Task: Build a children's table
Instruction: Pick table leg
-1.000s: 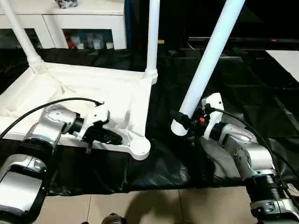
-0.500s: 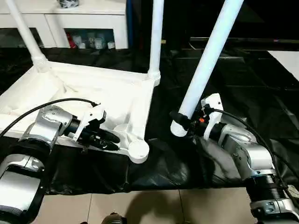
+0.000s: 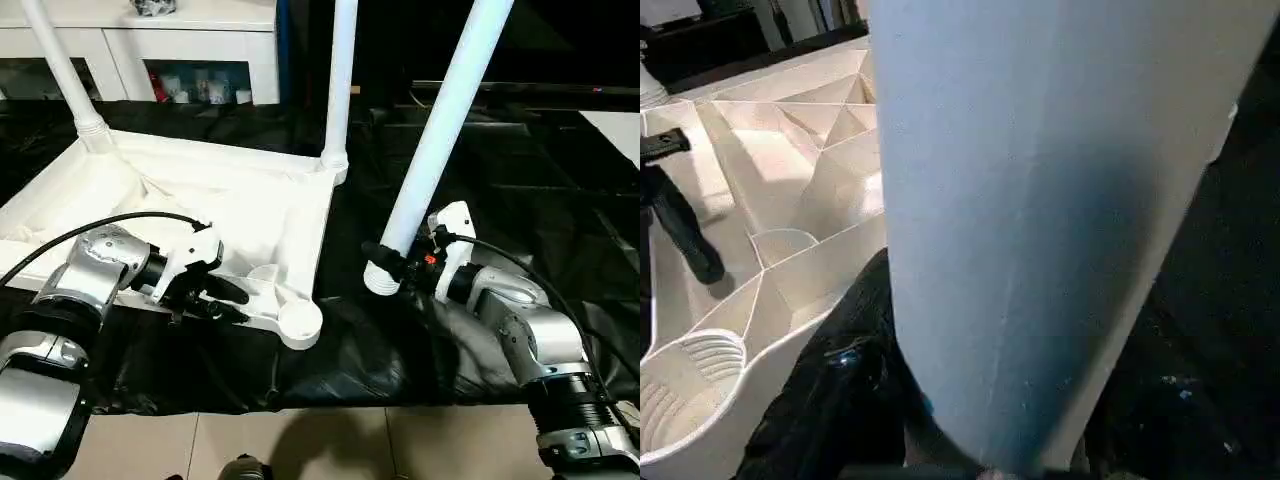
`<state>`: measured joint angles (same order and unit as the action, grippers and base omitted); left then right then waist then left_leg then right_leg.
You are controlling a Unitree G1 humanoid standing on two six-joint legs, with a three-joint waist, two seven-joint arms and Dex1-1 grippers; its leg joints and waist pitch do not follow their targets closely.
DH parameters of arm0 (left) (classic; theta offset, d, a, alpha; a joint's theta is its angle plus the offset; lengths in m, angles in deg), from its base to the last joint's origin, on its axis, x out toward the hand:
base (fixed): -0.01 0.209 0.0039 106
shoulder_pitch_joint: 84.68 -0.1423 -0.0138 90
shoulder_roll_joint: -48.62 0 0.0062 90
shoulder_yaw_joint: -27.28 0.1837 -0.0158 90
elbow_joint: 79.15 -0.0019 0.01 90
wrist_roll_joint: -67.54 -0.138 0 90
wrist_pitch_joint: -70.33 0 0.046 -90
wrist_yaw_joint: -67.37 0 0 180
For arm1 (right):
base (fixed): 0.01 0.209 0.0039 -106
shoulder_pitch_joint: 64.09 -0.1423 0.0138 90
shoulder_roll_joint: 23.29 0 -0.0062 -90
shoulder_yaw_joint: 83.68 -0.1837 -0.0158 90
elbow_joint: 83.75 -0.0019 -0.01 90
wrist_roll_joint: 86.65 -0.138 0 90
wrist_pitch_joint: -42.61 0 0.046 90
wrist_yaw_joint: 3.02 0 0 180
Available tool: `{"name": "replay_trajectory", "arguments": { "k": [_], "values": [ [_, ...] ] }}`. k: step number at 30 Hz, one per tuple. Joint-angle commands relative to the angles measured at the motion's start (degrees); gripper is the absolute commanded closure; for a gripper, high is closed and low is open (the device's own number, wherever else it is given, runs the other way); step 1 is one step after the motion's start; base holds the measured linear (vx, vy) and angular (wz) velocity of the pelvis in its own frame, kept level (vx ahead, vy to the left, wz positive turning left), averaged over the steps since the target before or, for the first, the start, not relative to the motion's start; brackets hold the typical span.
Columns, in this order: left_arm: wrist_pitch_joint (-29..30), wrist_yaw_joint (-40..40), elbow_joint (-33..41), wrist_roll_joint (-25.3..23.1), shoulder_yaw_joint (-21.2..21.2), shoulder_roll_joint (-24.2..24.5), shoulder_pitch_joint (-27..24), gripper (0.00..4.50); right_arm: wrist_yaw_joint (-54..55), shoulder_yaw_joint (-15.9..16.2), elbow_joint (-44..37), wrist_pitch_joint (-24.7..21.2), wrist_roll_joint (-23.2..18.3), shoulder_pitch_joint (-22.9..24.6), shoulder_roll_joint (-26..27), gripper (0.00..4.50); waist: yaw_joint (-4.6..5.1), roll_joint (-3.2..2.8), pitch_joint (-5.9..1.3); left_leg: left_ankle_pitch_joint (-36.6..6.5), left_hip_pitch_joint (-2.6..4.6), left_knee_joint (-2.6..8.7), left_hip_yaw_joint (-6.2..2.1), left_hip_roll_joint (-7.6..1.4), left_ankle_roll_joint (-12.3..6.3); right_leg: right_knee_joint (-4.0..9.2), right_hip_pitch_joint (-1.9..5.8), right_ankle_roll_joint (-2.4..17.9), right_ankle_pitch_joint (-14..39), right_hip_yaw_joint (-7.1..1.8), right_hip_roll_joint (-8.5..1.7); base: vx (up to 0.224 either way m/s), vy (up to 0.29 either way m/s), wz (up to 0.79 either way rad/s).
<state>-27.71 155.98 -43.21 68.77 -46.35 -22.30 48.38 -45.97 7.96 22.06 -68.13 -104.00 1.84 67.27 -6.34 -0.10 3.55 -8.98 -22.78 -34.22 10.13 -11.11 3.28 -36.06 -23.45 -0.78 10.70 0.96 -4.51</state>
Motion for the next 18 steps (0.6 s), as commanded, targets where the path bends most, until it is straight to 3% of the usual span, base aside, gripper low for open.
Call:
{"name": "replay_trajectory", "arguments": {
  "k": [1, 9, 13, 18],
  "values": [
    [-0.58, -0.3, -0.42, -0.56, -0.52, 0.21, -0.08, 3.23, -0.14, -0.03, -1.54, -0.48, -0.09, 0.32, -0.52, 2.62, 0.0, -0.54, -4.19, -18.98, 2.12, 4.85, -0.27, -1.7, 3.68, 4.06, 1.78, 13.36, 11.87, -1.32, -3.15, 0.0, 0.0, 0.0],
    [-1.31, 0.07, -1.59, -1.71, -0.19, 0.53, -0.35, 4.04, -0.35, 0.18, -1.57, -0.5, -0.09, 0.29, -0.58, 2.62, -0.12, -0.47, -4.15, -19.38, 2.17, 4.91, -0.32, -1.79, 3.76, 4.18, 1.68, 13.06, 13.23, -1.37, -3.33, 0.0, 0.0, 0.0],
    [-1.03, -0.59, -1.82, -2.06, -0.18, 0.45, -0.48, 4.23, -0.38, 0.28, -1.41, -0.52, -0.08, 0.1, -0.47, 2.62, -0.12, -0.45, -4.16, -18.9, 2.06, 4.92, -0.32, -1.78, 3.69, 4.09, 1.73, 13.03, 12.63, -1.37, -3.32, 0.0, 0.0, 0.0],
    [-0.52, -4.61, -3.07, -4.64, 0.89, -1.08, -0.4, 4.45, -0.45, 0.27, -0.83, -0.54, -0.1, -0.66, -0.35, 2.62, 0.55, -0.29, -4.19, -17.87, 1.84, 4.79, -0.3, -1.63, 3.21, 4.04, 2.0, 13.4, 11.11, -1.35, -3.29, 0.0, 0.0, 0.0]
  ]
}}
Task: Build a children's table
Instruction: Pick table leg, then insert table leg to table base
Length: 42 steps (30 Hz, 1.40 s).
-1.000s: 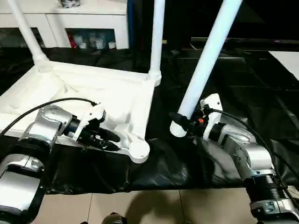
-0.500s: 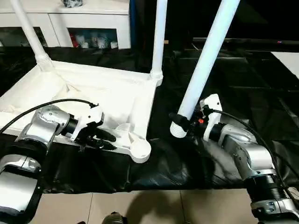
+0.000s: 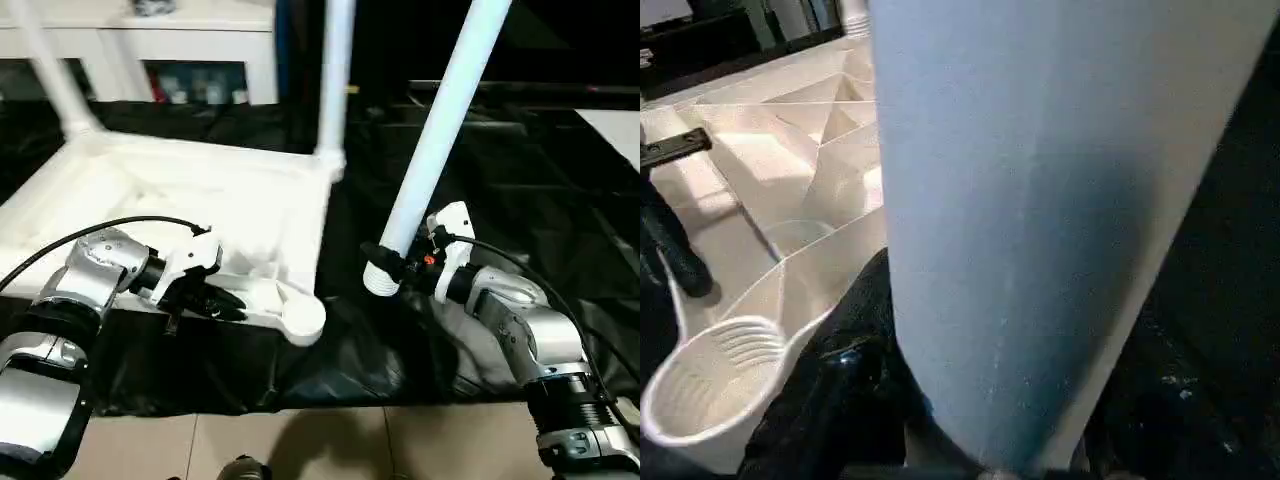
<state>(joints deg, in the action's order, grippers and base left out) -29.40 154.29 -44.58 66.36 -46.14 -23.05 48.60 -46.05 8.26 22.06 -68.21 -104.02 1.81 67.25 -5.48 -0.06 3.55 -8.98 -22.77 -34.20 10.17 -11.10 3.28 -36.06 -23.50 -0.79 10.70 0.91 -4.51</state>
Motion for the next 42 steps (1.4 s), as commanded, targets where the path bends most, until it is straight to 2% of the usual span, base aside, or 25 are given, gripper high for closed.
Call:
{"name": "replay_trajectory", "arguments": {
  "k": [1, 3, 5, 6, 8, 9, 11, 13, 17, 21, 22, 27, 30, 36, 42],
  "values": [
    [2.26, -3.94, -1.57, -1.91, 0.38, -1.23, -0.44, 4.45, -0.49, 0.01, -0.71, -0.46, -0.05, -0.84, -0.41, 2.62, -0.23, -0.72, -4.17, -18.04, 1.87, 4.72, -0.38, -1.6, 3.21, 4.05, 2.01, 13.53, 11.29, -1.32, -3.31, 0.0, 0.0, 0.0],
    [5.07, -5.9, -0.52, -0.78, -0.36, -3.79, -0.12, 4.5, -0.85, 0.1, -0.35, -0.53, -0.01, -1.48, -0.63, 2.62, -0.04, -0.39, -4.12, -18.64, 2.06, 4.67, -0.27, -1.6, 3.09, 4.22, 1.97, 13.83, 11.87, -1.31, -3.24, 0.0, 0.0, 0.0],
    [7.24, -7.46, 1.01, -0.07, -0.45, -6.5, 0.11, 4.5, -1.07, 0.21, 0.24, -0.56, 0.08, -2.39, -0.74, 2.62, -0.01, -0.36, -4.04, -19.0, 2.1, 4.63, -0.23, -1.63, 2.92, 4.37, 1.98, 14.07, 12.94, -1.38, -3.3, 0.0, 0.0, 0.0],
    [8.06, -9.73, 1.88, 0.31, -0.5, -9.34, 0.35, 4.5, -1.14, 0.39, 0.99, -0.44, 0.23, -3.39, -0.64, 2.62, -0.06, -0.25, -4.08, -18.82, 2.07, 4.57, -0.23, -1.61, 2.66, 4.46, 2.1, 14.14, 13.26, -1.39, -3.37, 0.0, 0.0, 0.0],
    [8.2, -10.51, 2.09, 0.45, -0.58, -10.28, 0.41, 4.5, -1.14, 0.44, 1.23, -0.4, 0.27, -3.7, -0.56, 2.62, -0.2, -0.17, -4.13, -18.28, 2.08, 4.47, -0.26, -1.57, 2.23, 4.55, 2.11, 14.16, 12.97, -1.35, -3.36, 0.0, 0.0, 0.0],
    [8.18, -12.7, 2.71, 0.41, -0.53, -13.39, 0.47, 4.5, -0.98, 0.72, 2.09, 0.08, 0.67, -4.7, -0.22, 2.62, -0.31, -0.11, -4.18, -17.32, 1.91, 4.44, -0.24, -1.57, 1.87, 4.5, 2.26, 14.01, 12.11, -1.35, -3.3, 0.0, 0.0, 0.0],
    [7.7, -13.77, 2.76, 0.01, -0.18, -14.85, 0.47, 4.5, -0.86, 0.89, 2.59, 0.38, 0.94, -5.23, -0.04, 2.62, -0.59, -0.1, -4.28, -16.69, 2.0, 4.3, -0.22, -1.53, 1.5, 4.53, 2.24, 13.96, 11.27, -1.31, -3.31, 0.0, 0.0, 0.0],
    [6.91, -16.03, 2.51, -1.74, 0.7, -16.55, 0.48, 4.5, -1.12, 1.51, 3.46, 0.87, 1.54, -6.01, 0.05, 2.62, -0.99, -0.05, -4.28, -16.44, 2.02, 4.31, -0.18, -1.56, 1.3, 4.65, 2.22, 13.56, 11.33, -1.32, -3.24, 0.0, 0.0, 0.0],
    [7.5, -17.76, 2.43, -2.62, 0.97, -16.99, 0.51, 4.5, -1.88, 2.27, 3.82, 0.78, 1.96, -6.27, -0.1, 2.62, -1.13, -0.09, -4.16, -18.09, 2.1, 4.57, -0.33, -1.58, 1.79, 4.79, 2.16, 12.68, 13.4, -1.24, -3.22, 0.0, 0.0, 0.0],
    [7.09, -19.93, 2.5, -3.54, 0.88, -16.71, 0.25, 4.5, -1.91, 3.13, 5.56, 1.62, 3.18, -6.48, -0.44, 2.62, -1.04, 0.15, -3.88, -21.11, 2.32, 4.75, -0.42, -1.6, 2.23, 5.34, 1.78, 11.61, 18.67, -1.26, -3.42, 0.0, 0.0, 0.0],
    [7.07, -20.08, 2.54, -3.4, 0.63, -16.7, 0.2, 4.5, -1.86, 3.15, 5.74, 1.64, 3.26, -6.52, -0.46, 2.62, -1.03, 0.16, -3.87, -21.52, 2.23, 4.82, -0.57, -1.61, 2.36, 5.5, 1.82, 10.8, 20.72, -1.29, -3.57, 0.0, 0.0, 0.0],
    [7.34, -18.34, 2.87, -2.94, 0.07, -15.95, -0.34, 4.5, -2.08, 2.9, 5.78, 1.68, 3.36, -6.55, -0.59, 2.62, -0.71, 0.21, -3.84, -21.54, 1.98, 5.04, -0.71, -1.62, 2.5, 5.53, 1.77, 10.13, 21.22, -1.24, -3.54, 0.0, 0.0, 0.0],
    [7.68, -18.31, 2.31, -1.81, -1.07, -15.96, -0.31, 4.5, -1.84, 2.65, 6.73, 2.15, 3.51, -6.75, -0.76, 2.62, -0.68, 0.37, -3.96, -20.47, 1.96, 4.93, -0.56, -1.63, 2.17, 5.37, 1.8, 10.79, 19.05, -1.27, -3.51, 0.0, 0.0, 0.0],
    [8.46, -16.35, 2.25, -0.67, -1.7, -15.71, -0.06, 4.5, -2.43, 3.28, 9.0, 2.18, 4.13, -7.22, -0.73, 2.62, -0.68, 0.26, -3.99, -19.06, 1.82, 4.87, -0.45, -1.62, 1.61, 5.13, 1.95, 11.58, 16.71, -1.25, -3.45, 0.0, 0.0, 0.0],
    [8.16, -15.79, 2.13, -0.27, -1.89, -16.11, 0.37, 4.5, -3.88, 3.63, 13.49, 2.68, 4.19, -8.25, 0.45, 2.62, -0.47, 0.34, -3.78, -20.95, 1.94, 5.0, -0.55, -1.65, 1.92, 5.53, 1.73, 11.02, 20.76, -1.25, -3.6, 0.0, 0.0, 0.0]
  ]
}}
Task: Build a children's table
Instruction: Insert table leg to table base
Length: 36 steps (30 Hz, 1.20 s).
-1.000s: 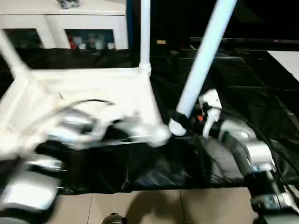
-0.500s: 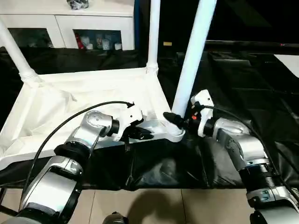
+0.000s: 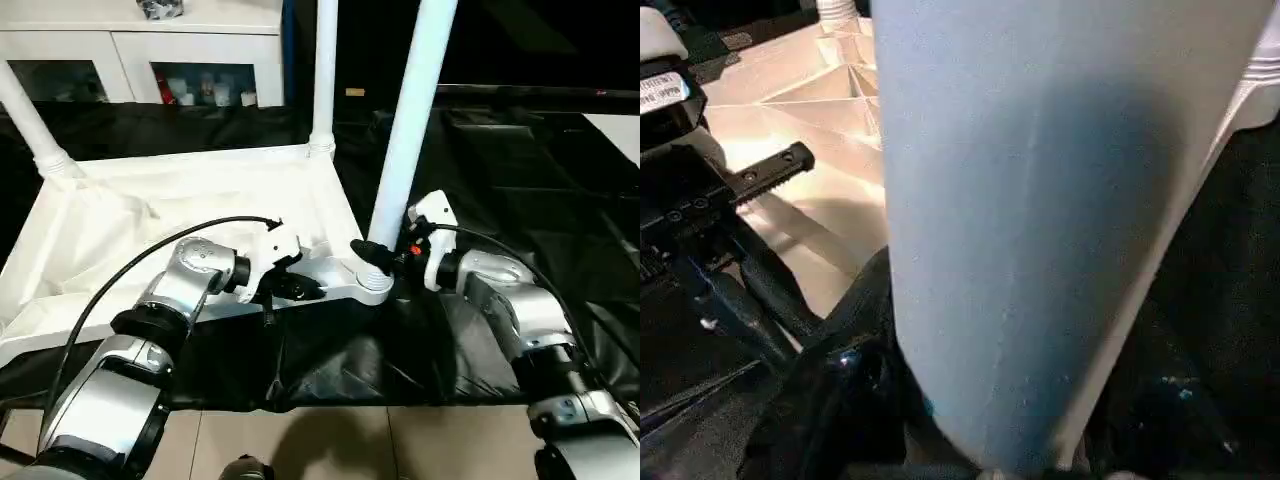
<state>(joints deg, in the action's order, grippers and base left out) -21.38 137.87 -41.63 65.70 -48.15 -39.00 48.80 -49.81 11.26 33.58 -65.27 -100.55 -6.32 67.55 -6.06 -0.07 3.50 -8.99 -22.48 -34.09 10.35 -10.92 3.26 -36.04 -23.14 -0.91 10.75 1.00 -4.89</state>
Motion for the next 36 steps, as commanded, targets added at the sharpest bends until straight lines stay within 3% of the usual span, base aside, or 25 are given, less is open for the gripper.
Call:
{"name": "replay_trajectory", "arguments": {
  "k": [1, 10, 14, 15, 17, 18, 21, 22, 27, 30, 31, 32, 36],
  "values": [
    [0.29, 0.33, -0.78, 0.4, 0.04, -0.24, 0.19, 4.5, -0.19, 0.14, 2.12, -0.46, 0.14, -0.02, 0.39, 2.62, 0.14, 0.42, -3.71, -21.02, 1.62, 4.94, -0.75, -1.85, 1.95, 5.52, 1.38, 11.0, 20.9, -1.37, -3.22, 0.0, 0.0, 0.0],
    [0.63, -1.6, -0.27, 0.18, -0.85, -0.6, 0.04, 4.5, -0.28, -6.35, 3.45, -0.87, -5.83, 3.15, 1.9, 2.62, 0.0, 0.31, -3.84, -20.13, 1.58, 5.02, -0.67, -1.92, 1.43, 5.46, 1.44, 11.66, 18.81, -1.35, -3.22, 0.0, 0.0, 0.0],
    [0.65, -2.33, -0.65, 0.04, -1.03, -0.81, 0.36, 4.5, -0.35, -7.38, 4.15, 0.28, -6.45, 5.09, 2.42, 2.62, -0.28, 0.28, -3.83, -20.45, 1.69, 5.1, -0.63, -1.96, 1.35, 5.66, 1.42, 11.51, 19.65, -1.33, -3.31, 0.0, 0.0, 0.0],
    [0.71, -2.67, -0.88, 0.02, -1.14, -0.91, 0.57, 4.5, -0.47, -7.31, 4.18, 0.75, -6.41, 5.73, 2.54, 2.62, -0.31, -0.44, -3.8, -20.79, 1.73, 5.16, -0.74, -1.98, 1.67, 5.61, 1.31, 11.51, 19.85, -1.34, -3.31, 0.0, 0.0, 0.0],
    [0.43, -3.63, -1.45, -0.14, -1.32, -1.18, 0.99, 4.5, -0.33, -7.57, 3.91, 1.53, -6.61, 7.12, 2.97, 2.62, -0.23, -0.04, -3.7, -21.99, 1.87, 5.22, -0.64, -1.97, 1.78, 5.9, 1.19, 11.28, 20.51, -1.33, -3.22, 0.0, 0.0, 0.0],
    [0.33, -3.98, -1.78, -0.2, -1.41, -1.25, 1.25, 4.5, -0.09, -7.67, 3.69, 1.88, -6.65, 7.7, 3.2, 2.62, -0.3, -0.45, -3.76, -22.42, 1.94, 5.24, -0.71, -1.94, 1.8, 5.9, 1.22, 11.2, 21.1, -1.37, -3.35, 0.0, 0.0, 0.0],
    [0.35, -4.44, -2.24, -0.32, -1.51, -1.35, 1.66, 4.5, 0.59, -7.42, 2.78, 2.96, -6.06, 9.08, 3.37, 2.62, -0.29, -0.23, -3.69, -23.24, 1.99, 5.38, -0.7, -1.9, 1.8, 6.2, 1.14, 10.61, 22.54, -1.33, -3.32, 0.0, 0.0, 0.0],
    [0.28, -4.65, -2.42, -0.41, -1.55, -1.36, 1.84, 4.5, 1.01, -6.87, 1.97, 3.65, -5.18, 9.76, 3.27, 2.62, -0.27, -0.66, -3.68, -23.61, 2.0, 5.49, -0.78, -1.94, 1.97, 6.27, 1.12, 10.42, 22.87, -1.35, -3.34, 0.0, 0.0, 0.0],
    [0.02, -5.04, -3.01, -0.61, -1.65, -1.41, 2.42, 4.5, 2.95, -3.98, -1.83, 5.71, -1.42, 11.44, 2.62, 2.62, -0.2, -0.6, -3.73, -24.09, 2.17, 5.79, -0.85, -1.92, 2.28, 6.6, 1.14, 9.63, 23.76, -1.26, -3.36, 0.0, 0.0, 0.0],
    [-0.18, -5.4, -3.46, -0.71, -1.72, -1.41, 2.68, 4.5, 3.93, -2.41, -3.24, 6.06, 0.11, 11.36, 2.48, 2.62, -0.06, -0.41, -3.56, -24.47, 2.04, 5.92, -0.85, -1.92, 2.23, 6.79, 1.09, 9.38, 24.54, -1.25, -3.35, 0.0, 0.0, 0.0],
    [-0.23, -5.38, -3.65, -0.72, -1.72, -1.42, 2.75, 4.5, 4.13, -1.92, -3.48, 6.14, 0.5, 11.36, 2.46, 2.62, 0.0, 0.06, -3.54, -24.74, 2.04, 5.88, -0.82, -1.9, 2.07, 6.92, 1.08, 9.1, 25.62, -1.27, -3.42, 0.0, 0.0, 0.0],
    [-0.3, -5.42, -3.82, -0.77, -1.7, -1.42, 2.8, 4.5, 4.24, -1.53, -3.55, 6.07, 0.75, 11.29, 2.49, 2.62, -0.1, -0.16, -3.51, -24.84, 2.09, 5.88, -0.93, -1.91, 2.06, 6.92, 1.04, 8.98, 26.4, -1.27, -3.56, 0.0, 0.0, 0.0],
    [-0.84, -5.18, -4.24, -1.1, -1.35, -1.21, 2.71, 4.5, 4.17, -0.01, -3.4, 5.84, 2.14, 10.74, 2.28, 2.62, 0.02, 0.13, -3.4, -25.14, 2.01, 5.98, -1.02, -1.96, 1.97, 7.24, 0.88, 7.9, 28.73, -1.27, -3.59, 0.0, 0.0, 0.0]
  ]
}}
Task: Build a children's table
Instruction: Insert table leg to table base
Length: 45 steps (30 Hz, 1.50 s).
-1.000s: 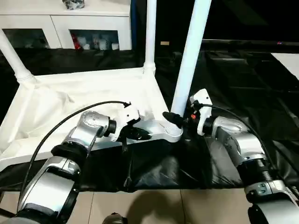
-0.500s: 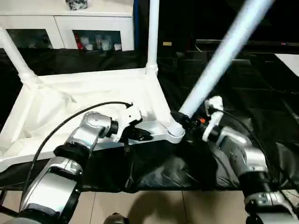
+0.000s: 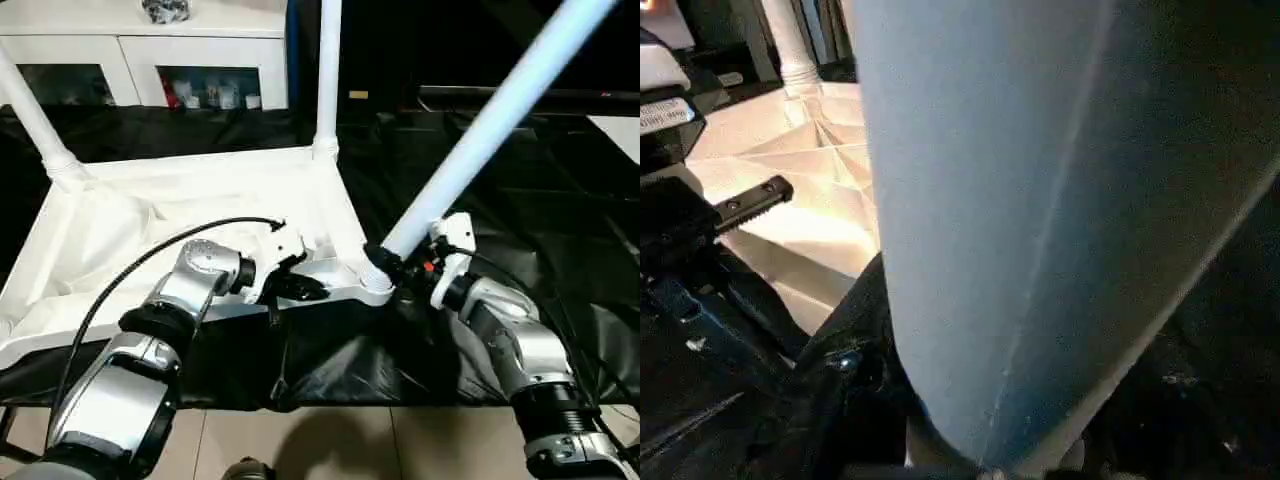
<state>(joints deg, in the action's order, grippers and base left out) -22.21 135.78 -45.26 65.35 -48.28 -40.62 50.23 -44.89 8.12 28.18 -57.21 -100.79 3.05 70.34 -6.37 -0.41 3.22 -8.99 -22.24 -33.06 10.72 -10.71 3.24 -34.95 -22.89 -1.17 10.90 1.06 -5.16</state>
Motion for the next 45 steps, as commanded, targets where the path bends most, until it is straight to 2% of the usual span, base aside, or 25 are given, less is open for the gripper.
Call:
{"name": "replay_trajectory", "arguments": {
  "k": [1, 4, 5, 6, 10, 21, 23, 24, 25, 26, 29, 30, 31, 33, 36, 38, 39, 41, 42, 43, 44, 45],
  "values": [
    [-0.17, -2.98, -0.63, -0.87, -1.09, 0.53, 1.24, 4.5, -1.19, 3.71, 2.18, -2.32, 2.83, 0.99, -0.69, 2.62, 0.29, 0.37, -3.13, -25.16, 1.84, 4.96, -1.44, -2.22, 2.01, 6.12, 0.62, 8.13, 28.73, -1.34, -3.4, 0.0, 0.0, 0.0],
    [-0.43, -2.7, -0.63, -1.08, -0.81, 0.86, 1.17, 4.5, -2.95, 5.55, 2.51, -3.46, 4.06, 0.0, -1.57, 2.62, 0.41, 0.44, -3.1, -25.39, 1.75, 5.02, -1.47, -2.2, 2.03, 6.07, 0.7, 8.06, 28.63, -1.33, -3.35, 0.0, 0.0, 0.0],
    [-0.51, -2.44, -0.69, -1.17, -0.68, 1.04, 1.18, 4.5, -4.01, 6.38, 3.0, -3.73, 4.57, -0.42, -2.0, 2.62, 0.46, 0.67, -3.07, -25.31, 1.67, 5.01, -1.42, -2.19, 1.93, 6.08, 0.69, 8.02, 28.59, -1.32, -3.3, 0.0, 0.0, 0.0],
    [-0.78, -2.1, -0.85, -1.41, -0.42, 1.3, 1.26, 4.5, -5.88, 7.65, 3.87, -3.95, 5.21, -0.94, -2.64, 2.62, 0.37, 0.45, -3.08, -25.32, 1.81, 4.94, -1.39, -2.19, 1.96, 6.13, 0.55, 7.93, 28.88, -1.37, -3.35, 0.0, 0.0, 0.0],
    [-1.43, -1.58, -1.27, -1.77, -0.05, 1.61, 1.49, 4.5, -9.14, 9.44, 5.37, -3.65, 5.77, -1.51, -3.53, 2.62, 0.3, 0.57, -3.11, -25.5, 1.93, 4.92, -1.38, -2.24, 1.9, 6.19, 0.55, 8.04, 28.76, -1.43, -3.39, 0.0, 0.0, 0.0],
    [-6.4, 5.98, -2.22, -0.58, -0.03, 2.4, 2.91, 4.5, -17.6, 11.67, 10.58, -0.33, 5.99, -3.46, -4.63, 2.62, -0.09, 0.17, -3.61, -22.08, 1.65, 4.79, -0.94, -2.41, 1.2, 5.0, 1.44, 12.04, 17.27, -1.25, -3.05, 0.0, 0.0, 0.0],
    [-7.32, 9.69, -2.11, 0.33, -0.22, 2.67, 3.12, 4.5, -20.67, 12.25, 11.13, 0.21, 5.96, -3.58, -4.99, 2.62, -0.19, -0.06, -3.76, -20.71, 1.57, 4.73, -0.82, -2.51, 0.93, 4.6, 1.59, 13.05, 14.17, -1.1, -2.93, 0.0, 0.0, 0.0],
    [-7.71, 11.33, -2.09, 0.61, -0.19, 2.82, 3.19, 4.5, -22.09, 12.59, 11.17, 0.37, 5.93, -3.57, -5.22, 2.62, -0.15, 0.03, -3.81, -20.35, 1.51, 4.7, -0.76, -2.51, 0.73, 4.46, 1.75, 13.68, 12.58, -1.03, -2.86, 0.0, 0.0, 0.0],
    [-8.28, 15.42, -2.16, 0.47, 0.68, 3.48, 3.54, 4.5, -25.83, 14.28, 10.75, 1.49, 6.51, -3.42, -6.11, 2.62, -0.23, -0.31, -3.86, -19.78, 1.59, 4.65, -0.73, -2.57, 0.73, 4.2, 1.75, 14.4, 10.64, -1.01, -2.81, 0.0, 0.0, 0.0],
    [-8.28, 15.42, -2.16, 0.47, 0.68, 3.48, 3.54, 4.5, -25.83, 14.28, 10.75, 1.49, 6.51, -3.42, -6.11, 2.62, -0.15, -0.13, -3.88, -19.65, 1.57, 4.59, -0.63, -2.51, 0.47, 4.15, 1.92, 14.88, 9.45, -0.93, -2.71, 0.0, 0.0, 0.0],
    [-8.84, 17.07, -2.66, 0.14, 1.09, 3.76, 3.88, 4.5, -27.83, 15.1, 10.57, 2.25, 6.87, -3.33, -6.47, 2.62, -0.23, -0.18, -3.92, -19.07, 1.65, 4.53, -0.52, -2.58, 0.16, 3.94, 1.96, 15.69, 7.81, -0.89, -2.78, 0.0, 0.0, 0.0],
    [-8.94, 17.32, -2.82, 0.0, 1.2, 3.82, 3.99, 4.5, -28.42, 15.37, 10.43, 2.43, 6.94, -3.26, -6.58, 2.62, -0.25, -0.16, -3.86, -19.41, 1.7, 4.53, -0.47, -2.57, 0.15, 3.97, 1.96, 15.85, 8.1, -0.9, -2.77, 0.0, 0.0, 0.0],
    [-9.07, 17.24, -3.72, -0.43, 1.19, 3.81, 4.61, 4.5, -30.29, 16.27, 9.88, 2.92, 7.31, -3.03, -6.76, 2.62, -0.25, -0.59, -3.87, -20.09, 1.83, 4.56, -0.43, -2.58, 0.45, 4.09, 1.88, 15.89, 8.38, -0.93, -2.75, 0.0, 0.0, 0.0],
    [-9.1, 17.02, -4.27, -0.57, 0.99, 3.66, 4.99, 4.5, -31.14, 16.56, 9.6, 3.01, 7.25, -2.99, -6.78, 2.62, -0.32, -0.35, -3.74, -20.69, 1.86, 4.62, -0.42, -2.61, 0.57, 4.11, 1.95, 15.94, 9.13, -0.96, -2.8, 0.0, 0.0, 0.0],
    [-8.79, 15.72, -4.74, -0.78, 0.64, 3.37, 5.3, 4.5, -30.63, 16.38, 10.04, 3.18, 7.26, -3.37, -6.4, 2.62, -0.44, -0.42, -3.71, -21.89, 2.03, 4.72, -0.46, -2.7, 1.06, 4.29, 1.82, 15.64, 11.74, -1.0, -2.97, 0.0, 0.0, 0.0],
    [-7.73, 12.79, -5.05, -1.02, 0.07, 2.74, 5.6, 4.5, -26.56, 14.72, 12.1, 3.01, 7.75, -4.62, -5.04, 2.62, -0.37, -0.19, -3.64, -22.43, 2.05, 4.79, -0.47, -2.73, 1.27, 4.4, 1.74, 15.41, 13.05, -1.04, -3.02, 0.0, 0.0, 0.0],
    [-7.27, 10.54, -5.23, -1.25, -0.21, 2.31, 5.78, 4.5, -22.6, 13.3, 13.72, 3.16, 8.21, -5.61, -3.96, 2.62, -0.29, -0.34, -3.52, -23.06, 2.09, 4.88, -0.55, -2.74, 1.75, 4.45, 1.57, 15.25, 14.62, -1.06, -3.15, 0.0, 0.0, 0.0],
    [-6.52, 8.07, -5.57, -1.6, -0.39, 1.86, 6.08, 4.5, -18.58, 11.87, 15.4, 3.39, 8.65, -6.63, -2.93, 2.62, 0.05, -0.23, -3.29, -25.47, 2.21, 5.02, -0.83, -2.55, 2.61, 5.01, 1.45, 13.65, 20.73, -1.01, -3.36, 0.0, 0.0, 0.0],
    [-5.27, 4.93, -5.97, -2.07, -0.5, 1.21, 6.56, 4.5, -14.13, 10.48, 16.97, 3.36, 8.93, -7.62, -1.98, 2.62, 0.17, 0.26, -3.2, -25.86, 2.26, 5.02, -0.93, -2.54, 2.69, 5.4, 1.28, 12.35, 23.98, -1.08, -3.51, 0.0, 0.0, 0.0],
    [-4.44, 2.82, -6.32, -2.45, -0.61, 0.75, 6.92, 4.5, -11.25, 9.53, 17.99, 3.31, 9.13, -8.26, -1.36, 2.62, 0.33, -0.03, -3.07, -26.73, 2.39, 5.08, -1.12, -2.57, 3.19, 5.59, 0.92, 11.49, 26.73, -1.14, -3.63, 0.0, 0.0, 0.0],
    [-2.69, 0.18, -6.27, -2.17, -1.25, -0.4, 7.38, 4.5, -7.33, 8.06, 19.22, 2.88, 8.94, -9.04, -0.27, 2.62, 0.57, 0.34, -3.02, -27.33, 2.44, 5.09, -1.19, -2.51, 3.31, 5.74, 0.85, 10.94, 28.37, -1.05, -3.59, 0.0, 0.0, 0.0],
    [-0.85, -1.85, -6.06, -1.86, -1.82, -1.52, 7.79, 4.5, -4.25, 6.87, 20.12, 2.36, 8.67, -9.61, 0.67, 2.62, 0.74, 0.41, -3.1, -27.5, 2.46, 5.13, -1.42, -2.43, 3.8, 5.83, 0.83, 10.06, 30.32, -0.96, -3.68, 0.0, 0.0, 0.0]
  ]
}}
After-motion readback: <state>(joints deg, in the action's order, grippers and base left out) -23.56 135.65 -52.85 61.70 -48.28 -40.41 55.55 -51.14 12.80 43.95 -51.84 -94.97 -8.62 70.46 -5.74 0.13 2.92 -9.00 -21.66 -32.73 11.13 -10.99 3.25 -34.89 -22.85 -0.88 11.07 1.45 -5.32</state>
